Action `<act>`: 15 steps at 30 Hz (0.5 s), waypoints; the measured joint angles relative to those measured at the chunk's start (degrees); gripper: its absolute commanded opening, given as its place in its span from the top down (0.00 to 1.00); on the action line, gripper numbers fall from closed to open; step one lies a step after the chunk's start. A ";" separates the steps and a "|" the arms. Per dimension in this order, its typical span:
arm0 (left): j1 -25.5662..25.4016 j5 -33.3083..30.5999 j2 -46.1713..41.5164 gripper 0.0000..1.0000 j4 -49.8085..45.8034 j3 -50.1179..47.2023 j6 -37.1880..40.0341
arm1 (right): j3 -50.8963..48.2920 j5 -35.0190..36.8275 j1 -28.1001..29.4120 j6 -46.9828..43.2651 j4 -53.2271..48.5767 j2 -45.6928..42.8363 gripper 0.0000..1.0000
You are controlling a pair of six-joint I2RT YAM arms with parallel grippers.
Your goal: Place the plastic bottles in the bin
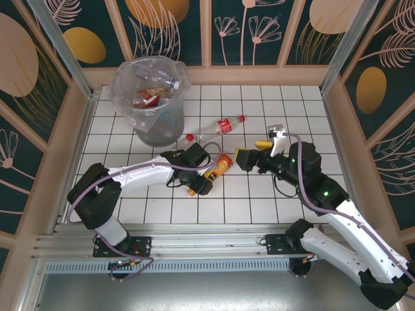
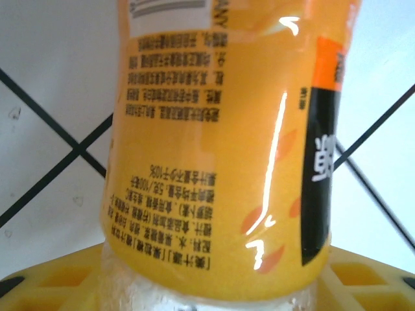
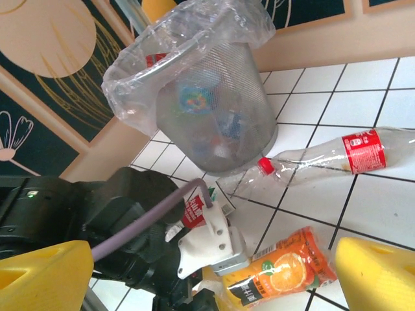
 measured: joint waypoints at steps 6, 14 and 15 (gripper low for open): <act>0.00 2.05 -1.20 0.42 3.39 0.00 -3.98 | -1.25 0.07 0.00 0.81 1.16 -1.38 0.01; 0.20 5.64 -6.58 0.42 8.81 1.09 -7.98 | -2.40 -3.21 0.00 -0.96 3.08 -3.87 0.01; 0.37 6.12 -7.17 0.42 9.42 1.55 -8.31 | -2.40 -3.69 0.00 -1.36 3.17 -3.93 0.01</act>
